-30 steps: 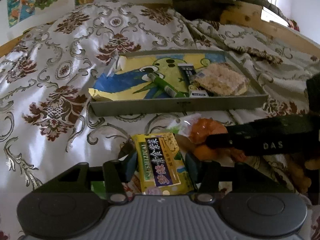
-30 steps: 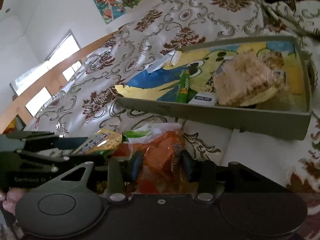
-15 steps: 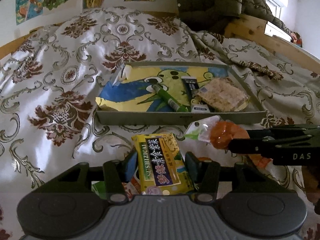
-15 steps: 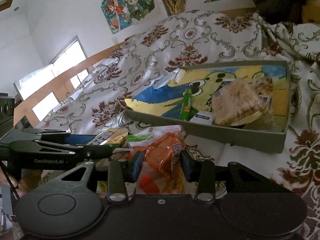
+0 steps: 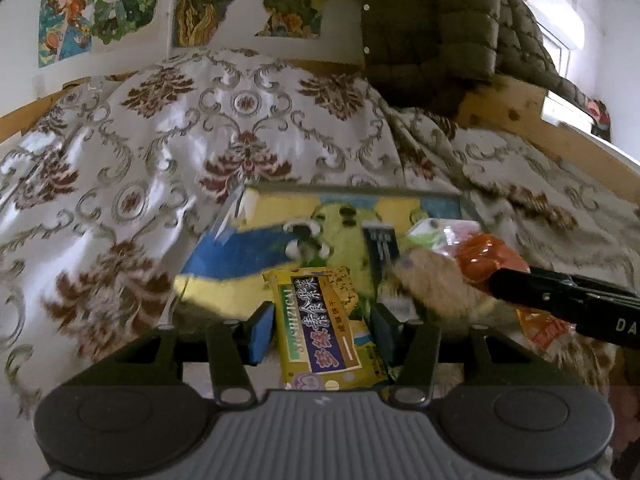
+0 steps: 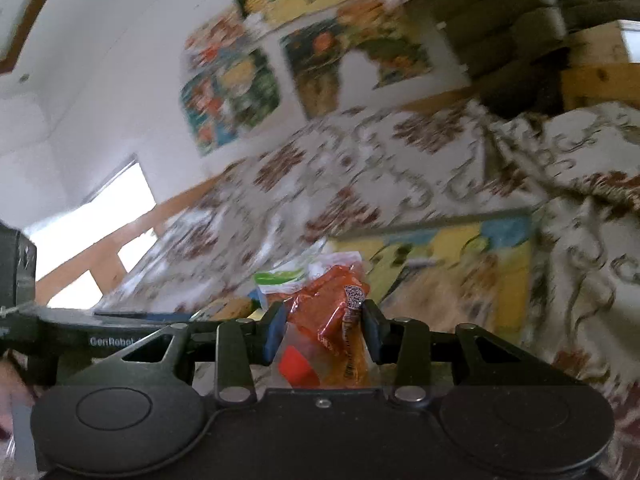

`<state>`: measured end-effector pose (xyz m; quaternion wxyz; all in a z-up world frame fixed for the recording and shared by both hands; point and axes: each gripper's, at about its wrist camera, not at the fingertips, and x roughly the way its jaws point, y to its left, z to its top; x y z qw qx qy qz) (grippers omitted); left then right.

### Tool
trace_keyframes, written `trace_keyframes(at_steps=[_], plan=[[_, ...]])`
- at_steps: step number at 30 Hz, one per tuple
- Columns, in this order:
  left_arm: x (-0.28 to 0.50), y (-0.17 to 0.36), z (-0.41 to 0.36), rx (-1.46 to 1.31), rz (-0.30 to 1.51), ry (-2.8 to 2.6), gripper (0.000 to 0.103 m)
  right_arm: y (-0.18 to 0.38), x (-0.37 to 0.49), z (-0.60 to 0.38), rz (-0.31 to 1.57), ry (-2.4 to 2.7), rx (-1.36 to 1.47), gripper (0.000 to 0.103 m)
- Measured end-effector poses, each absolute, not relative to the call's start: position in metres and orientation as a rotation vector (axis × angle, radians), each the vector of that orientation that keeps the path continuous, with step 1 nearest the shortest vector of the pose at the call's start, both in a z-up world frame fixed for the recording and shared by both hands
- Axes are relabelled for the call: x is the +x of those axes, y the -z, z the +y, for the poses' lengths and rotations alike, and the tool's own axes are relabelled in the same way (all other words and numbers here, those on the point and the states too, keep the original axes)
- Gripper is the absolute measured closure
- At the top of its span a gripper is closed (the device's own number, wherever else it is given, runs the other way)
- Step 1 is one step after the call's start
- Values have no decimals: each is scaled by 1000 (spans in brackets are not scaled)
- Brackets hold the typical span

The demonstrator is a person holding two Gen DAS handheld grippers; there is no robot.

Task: Organize snacks
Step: 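Lift and carry the yellow packet with left tool while right tool carries the candy bag to the box, then lower and release the yellow packet into the box with left gripper while right gripper releases the candy bag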

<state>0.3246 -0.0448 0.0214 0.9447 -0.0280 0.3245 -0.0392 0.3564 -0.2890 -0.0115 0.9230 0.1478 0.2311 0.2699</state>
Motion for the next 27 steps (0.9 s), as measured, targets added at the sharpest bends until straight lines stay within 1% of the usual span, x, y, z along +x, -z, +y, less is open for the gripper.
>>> trace_keyframes(at_steps=[7,12,18,27], plan=[[401,-14,-69,-118,656,55,47,25,394,-320,471,-450,386,60],[438,2,-82,-188,675,20,47,34,415,-320,460,-418,380,60],[456,22,-94,-170,699,-5,47,46,426,-316,460,-391,365,60],[462,41,-96,-157,728,-52,47,60,430,-307,507,-368,329,60]])
